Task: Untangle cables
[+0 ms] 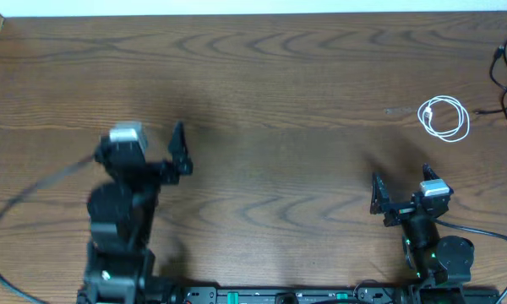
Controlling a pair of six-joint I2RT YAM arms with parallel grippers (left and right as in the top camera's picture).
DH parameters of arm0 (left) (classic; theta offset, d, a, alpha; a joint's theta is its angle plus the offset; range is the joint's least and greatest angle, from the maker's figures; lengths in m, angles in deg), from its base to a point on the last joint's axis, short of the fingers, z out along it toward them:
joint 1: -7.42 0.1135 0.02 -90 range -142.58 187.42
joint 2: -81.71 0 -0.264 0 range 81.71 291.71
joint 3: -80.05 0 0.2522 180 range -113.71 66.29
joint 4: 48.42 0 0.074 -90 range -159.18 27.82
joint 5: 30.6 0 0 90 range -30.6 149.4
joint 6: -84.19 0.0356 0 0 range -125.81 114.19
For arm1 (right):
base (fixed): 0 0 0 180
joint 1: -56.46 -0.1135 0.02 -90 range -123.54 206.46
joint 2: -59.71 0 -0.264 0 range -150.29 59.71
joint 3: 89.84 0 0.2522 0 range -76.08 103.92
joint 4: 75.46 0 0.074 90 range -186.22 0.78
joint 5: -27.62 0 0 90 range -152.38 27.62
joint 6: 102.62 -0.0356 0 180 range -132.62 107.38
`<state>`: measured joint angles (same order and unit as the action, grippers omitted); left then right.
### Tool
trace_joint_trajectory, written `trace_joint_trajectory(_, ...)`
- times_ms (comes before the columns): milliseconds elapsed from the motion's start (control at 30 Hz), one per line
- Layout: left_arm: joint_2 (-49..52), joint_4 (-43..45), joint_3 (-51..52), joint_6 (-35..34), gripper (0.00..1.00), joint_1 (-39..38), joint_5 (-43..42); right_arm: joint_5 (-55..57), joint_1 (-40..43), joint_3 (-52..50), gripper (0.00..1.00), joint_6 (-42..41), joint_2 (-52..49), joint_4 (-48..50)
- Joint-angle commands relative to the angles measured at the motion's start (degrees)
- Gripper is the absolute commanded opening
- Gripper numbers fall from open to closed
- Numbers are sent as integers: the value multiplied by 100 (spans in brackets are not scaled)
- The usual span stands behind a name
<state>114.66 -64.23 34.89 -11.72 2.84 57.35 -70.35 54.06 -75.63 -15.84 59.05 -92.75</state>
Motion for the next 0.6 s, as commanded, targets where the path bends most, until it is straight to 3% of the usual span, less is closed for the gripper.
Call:
trace_joint_trajectory(0, -918, 267, 1021, 101, 100, 144, -50, -35, -33, -13, 99, -11, 33, -11)
trace_joint_trajectory(467, -2929, 601, 3032, 251, 100, 400, -24, -35, -33, -13, 99, -11, 33, -11)
trace_joint_trajectory(567, -3121, 175, 3117, 254, 100, 402, 17, -35, -33, -13, 99, -11, 33, -11)
